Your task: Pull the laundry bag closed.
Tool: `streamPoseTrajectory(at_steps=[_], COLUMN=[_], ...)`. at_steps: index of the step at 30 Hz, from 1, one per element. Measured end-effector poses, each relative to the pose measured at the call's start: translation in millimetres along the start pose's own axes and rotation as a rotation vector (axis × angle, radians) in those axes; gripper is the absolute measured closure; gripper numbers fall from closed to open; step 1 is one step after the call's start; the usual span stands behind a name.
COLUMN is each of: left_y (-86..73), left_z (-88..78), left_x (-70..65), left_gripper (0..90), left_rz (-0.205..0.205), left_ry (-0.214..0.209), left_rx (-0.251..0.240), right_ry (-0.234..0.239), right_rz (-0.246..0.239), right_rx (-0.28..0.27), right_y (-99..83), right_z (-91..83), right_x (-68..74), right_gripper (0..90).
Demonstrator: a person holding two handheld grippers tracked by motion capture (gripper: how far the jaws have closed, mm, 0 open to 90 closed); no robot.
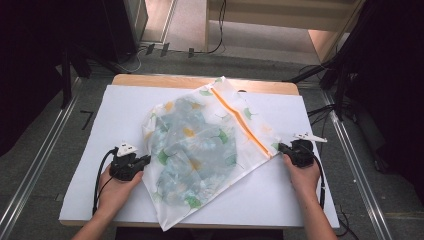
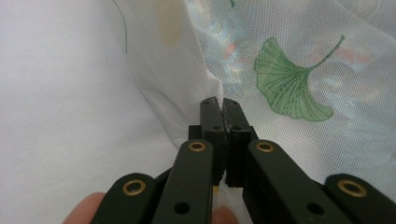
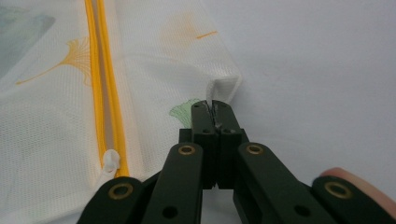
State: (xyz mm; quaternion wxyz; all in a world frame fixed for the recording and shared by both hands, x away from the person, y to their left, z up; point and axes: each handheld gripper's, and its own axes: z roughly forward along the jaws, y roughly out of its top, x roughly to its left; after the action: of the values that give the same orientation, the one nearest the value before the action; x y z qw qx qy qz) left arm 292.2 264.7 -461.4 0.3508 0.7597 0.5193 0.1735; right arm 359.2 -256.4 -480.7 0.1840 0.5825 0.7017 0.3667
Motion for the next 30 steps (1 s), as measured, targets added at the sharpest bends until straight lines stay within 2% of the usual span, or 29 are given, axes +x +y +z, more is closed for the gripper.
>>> streamPoseTrajectory(at_steps=[5,7,9,12,18,21,24,25,30], left_y=[2.4,5.2,7.0,10.9,19.7,23.1,27.2,28.8,31.0], left_z=[-0.5,0.0,0.1,0.0,4.6,5.8,7.8,8.3,8.8], left_x=[0.1,4.1,8.8,14.8,25.4,28.5,34.3,37.8,43.0], left_gripper=[90.0,90.0,90.0,90.0,90.0,90.0,90.0,90.0,90.0], left_rz=[0.020,0.029,0.015,0.000,-0.026,-0.026,-0.033,-0.042,-0.056], left_ry=[0.007,0.001,-0.004,0.003,0.010,0.018,0.018,0.023,0.021], left_rx=[0.003,0.010,0.007,0.000,0.011,0.010,0.004,-0.001,-0.015], right_ry=[0.007,0.017,0.015,0.021,0.057,0.093,0.121,0.141,0.177], right_rz=[0.002,-0.002,-0.033,-0.030,-0.048,-0.039,-0.044,-0.059,-0.068], right_rx=[-0.009,-0.011,-0.008,0.002,-0.001,-0.001,-0.002,0.001,0.002], right_y=[-3.1,-5.0,-7.5,-11.5,-22.1,-29.0,-33.7,-39.1,-53.7], right_z=[-6.9,-10.8,-14.3,-21.5,-38.9,-49.0,-55.7,-61.7,-72.4], right_x=[1.9,4.1,6.6,9.0,14.8,18.0,20.2,23.7,31.5], right_gripper=[90.0,90.0,90.0,90.0,90.0,90.0,90.0,90.0,90.0])
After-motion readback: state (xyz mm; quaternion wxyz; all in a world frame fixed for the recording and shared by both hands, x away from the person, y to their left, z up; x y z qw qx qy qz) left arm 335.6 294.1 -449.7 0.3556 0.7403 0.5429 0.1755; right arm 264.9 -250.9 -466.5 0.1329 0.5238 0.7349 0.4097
